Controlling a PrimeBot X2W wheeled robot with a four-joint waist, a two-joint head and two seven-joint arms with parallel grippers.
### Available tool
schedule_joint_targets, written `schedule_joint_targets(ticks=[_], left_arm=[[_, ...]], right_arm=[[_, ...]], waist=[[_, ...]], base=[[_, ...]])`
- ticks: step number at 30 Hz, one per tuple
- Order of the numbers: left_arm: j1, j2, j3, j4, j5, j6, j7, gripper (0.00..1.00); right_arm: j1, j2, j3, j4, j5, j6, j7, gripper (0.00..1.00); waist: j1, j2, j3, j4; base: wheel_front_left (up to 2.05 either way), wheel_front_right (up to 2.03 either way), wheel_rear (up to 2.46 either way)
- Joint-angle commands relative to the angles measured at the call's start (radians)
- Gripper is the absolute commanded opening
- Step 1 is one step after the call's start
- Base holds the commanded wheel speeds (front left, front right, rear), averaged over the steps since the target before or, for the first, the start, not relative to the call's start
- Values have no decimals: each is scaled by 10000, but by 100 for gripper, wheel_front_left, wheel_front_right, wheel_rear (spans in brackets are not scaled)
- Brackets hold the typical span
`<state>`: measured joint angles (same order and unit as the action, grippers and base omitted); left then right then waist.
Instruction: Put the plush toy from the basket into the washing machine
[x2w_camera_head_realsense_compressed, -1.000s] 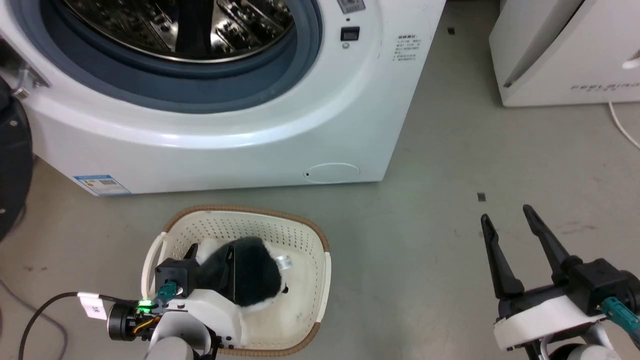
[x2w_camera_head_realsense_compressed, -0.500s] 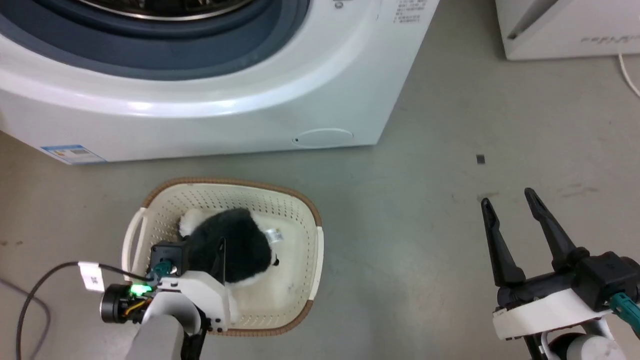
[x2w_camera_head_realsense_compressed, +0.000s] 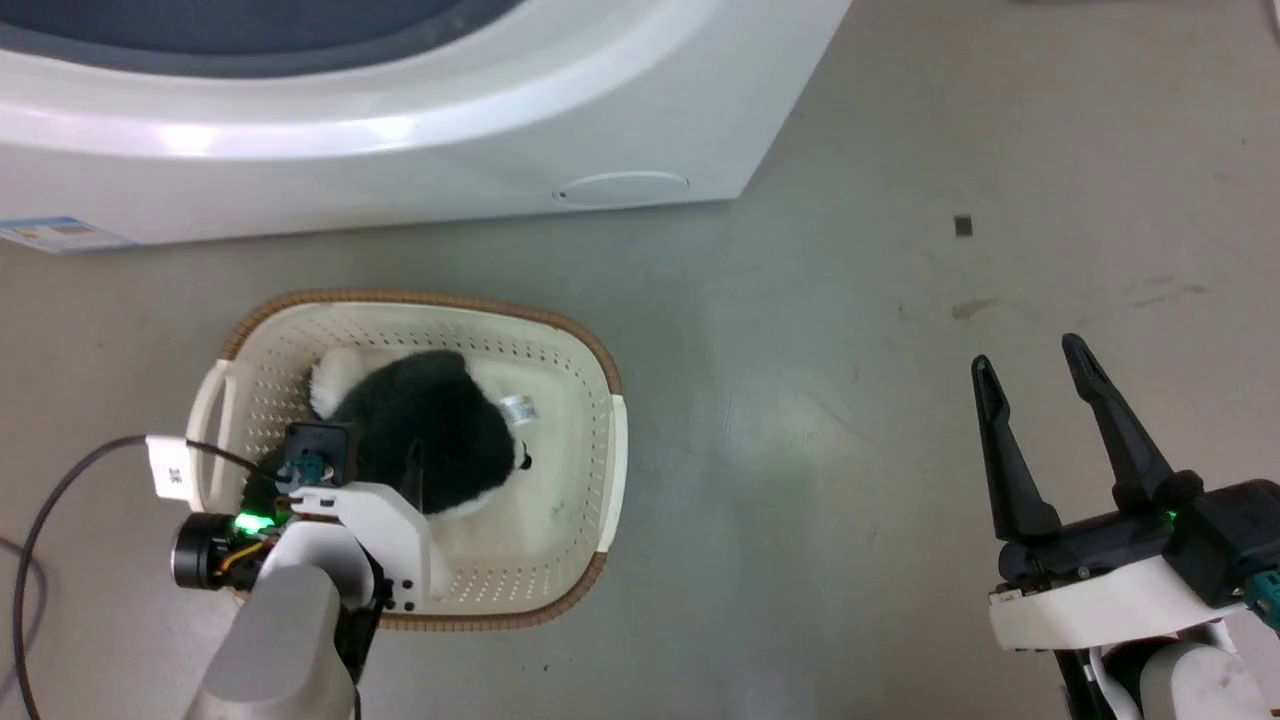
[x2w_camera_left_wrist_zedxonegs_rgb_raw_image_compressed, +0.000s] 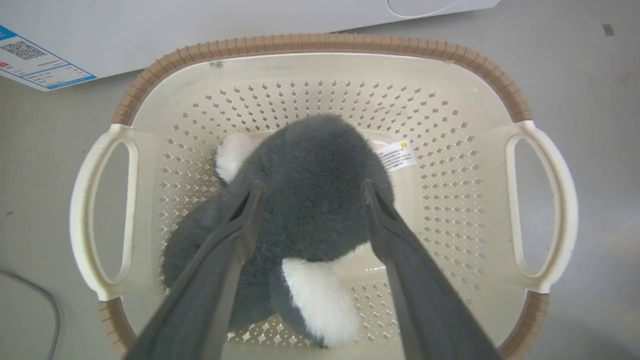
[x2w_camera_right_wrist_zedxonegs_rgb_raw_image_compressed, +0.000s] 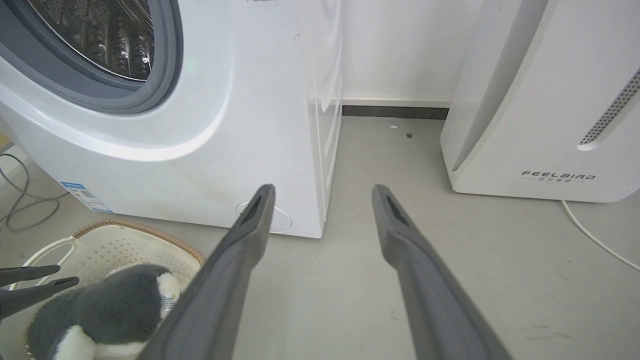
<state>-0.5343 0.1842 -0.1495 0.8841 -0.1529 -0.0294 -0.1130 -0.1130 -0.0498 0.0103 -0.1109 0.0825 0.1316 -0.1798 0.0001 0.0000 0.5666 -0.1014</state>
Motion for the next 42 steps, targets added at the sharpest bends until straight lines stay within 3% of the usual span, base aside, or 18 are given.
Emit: schedule_joint_targets(ticks=[1, 11, 34, 35, 36, 37, 42], left_arm=[[-308, 143, -76, 258, -20, 30, 43, 100], [-1399, 530, -823, 1431, 195, -134, 829, 100], [-3720, 1158, -2012, 3846, -392, -960, 1176, 100], [-3787, 1162, -2042, 3951, -463, -977, 1160, 56], [-3814, 1140, -2087, 4013, -515, -991, 1154, 56], [-3791, 1120, -2129, 4015, -544, -997, 1161, 0], [-3576, 1038, -2190, 4020, -795, -1008, 827, 0]], right_arm=[[-205, -3, 29, -98, 77, -7, -101, 100], [-466, -4, 160, -306, 177, -8, -309, 100], [-1057, -4, 336, -653, 484, -9, -787, 100], [-1077, -4, 345, -659, 495, -9, -808, 100], [-1089, -4, 351, -651, 495, -9, -820, 100], [-1091, -4, 352, -628, 490, -9, -820, 100], [-1124, -4, 330, -463, 468, -9, -820, 100]], waist=[[-1, 0, 258, -67], [-1, 0, 1267, -228], [-1, 0, 3389, -626], [-1, 0, 3457, -641], [-1, 0, 3486, -646], [-1, 0, 3459, -640], [-1, 0, 3076, -584]], base=[[0, 0, 0], [0, 0, 0], [0, 0, 0], [0, 0, 0], [0, 0, 0], [0, 0, 0], [0, 0, 0]])
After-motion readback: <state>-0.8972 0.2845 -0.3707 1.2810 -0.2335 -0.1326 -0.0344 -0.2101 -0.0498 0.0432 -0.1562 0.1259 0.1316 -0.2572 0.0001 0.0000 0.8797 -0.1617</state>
